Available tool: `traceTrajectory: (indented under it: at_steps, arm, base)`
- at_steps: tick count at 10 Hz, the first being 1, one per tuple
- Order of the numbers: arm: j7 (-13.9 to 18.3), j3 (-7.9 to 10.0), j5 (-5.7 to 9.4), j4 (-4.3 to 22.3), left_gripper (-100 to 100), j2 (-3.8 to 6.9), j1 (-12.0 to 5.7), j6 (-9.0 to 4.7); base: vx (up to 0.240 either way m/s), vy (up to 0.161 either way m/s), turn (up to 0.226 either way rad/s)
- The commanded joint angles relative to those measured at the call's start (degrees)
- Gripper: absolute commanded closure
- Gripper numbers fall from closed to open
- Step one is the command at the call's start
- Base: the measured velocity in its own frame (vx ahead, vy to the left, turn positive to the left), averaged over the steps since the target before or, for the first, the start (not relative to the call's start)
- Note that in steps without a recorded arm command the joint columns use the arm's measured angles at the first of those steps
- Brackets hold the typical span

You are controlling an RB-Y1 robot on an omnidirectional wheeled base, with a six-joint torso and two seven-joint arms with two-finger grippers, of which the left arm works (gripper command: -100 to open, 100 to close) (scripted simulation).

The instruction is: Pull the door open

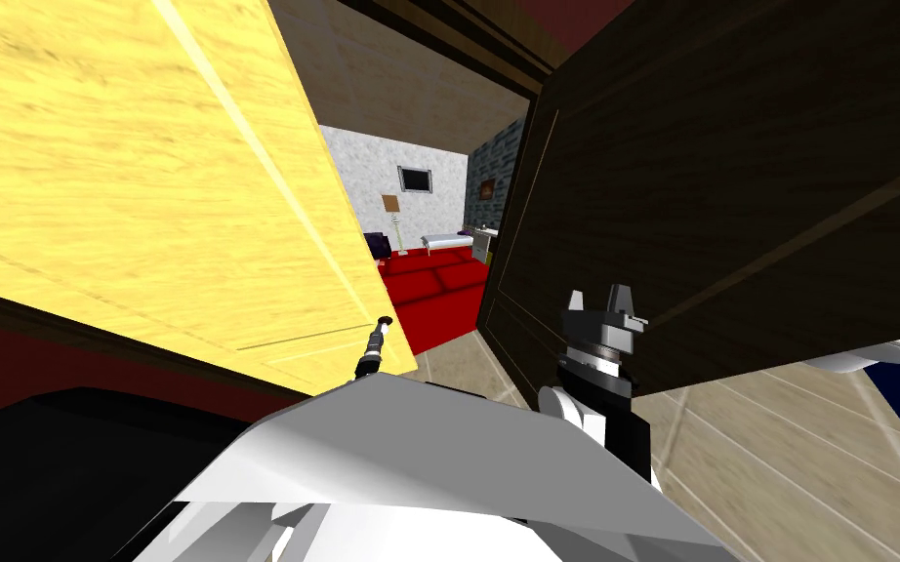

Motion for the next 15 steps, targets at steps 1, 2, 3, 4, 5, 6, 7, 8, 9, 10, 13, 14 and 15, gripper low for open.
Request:
traceTrajectory:
  at_steps: [1, 2, 3, 4, 5, 6, 7, 8, 9, 10, 13, 14, 15]
  arm:
    - [2.86, -0.15, 0.84, 0.54, 100, 0.19, -0.29, -0.13]
    - [3.01, -0.15, 0.84, 0.54, 100, 0.19, -0.29, -0.13]
    - [5.29, -0.24, 1.56, 1.01, 100, 0.42, -0.55, -0.19]
    - [6.69, -0.32, 2.28, 1.48, 100, 0.64, -0.82, -0.26]
    - [7.76, -0.32, 2.28, 1.48, 100, 0.64, -0.82, -0.26]
    - [9.66, -0.41, 3.0, 1.95, 100, 0.87, -1.08, -0.33]
    - [10.14, -0.41, 3.0, 1.95, 100, 0.87, -1.08, -0.33]
    - [12.33, -0.49, 3.71, 2.42, 100, 1.1, -1.35, -0.4]
    - [12.52, -0.49, 3.71, 2.42, 100, 1.1, -1.35, -0.4]
    - [14.85, -0.58, 4.43, 2.89, 100, 1.33, -1.62, -0.46]
    - [19.24, -0.75, 5.87, 3.82, 100, 1.78, -2.15, -0.6]
    - [19.66, -0.75, 5.87, 3.82, 100, 1.78, -2.15, -0.6]
    - [21.89, -0.84, 6.58, 4.29, 100, 2.01, -2.41, -0.66]
  base:
    - [-0.048, -0.001, -0.071]
    - [-0.041, 0.005, -0.044]
    - [-0.047, 0.009, -0.065]
    - [-0.069, 0.015, -0.132]
    - [-0.058, 0.01, -0.059]
    - [-0.05, 0.006, -0.078]
    - [-0.039, 0.008, -0.036]
    - [-0.052, 0.005, -0.077]
    - [-0.042, 0.003, -0.042]
    - [-0.044, 0.004, -0.07]
    - [-0.061, 0.007, -0.076]
    - [-0.045, 0.002, -0.048]
    - [-0.051, 0.002, -0.093]
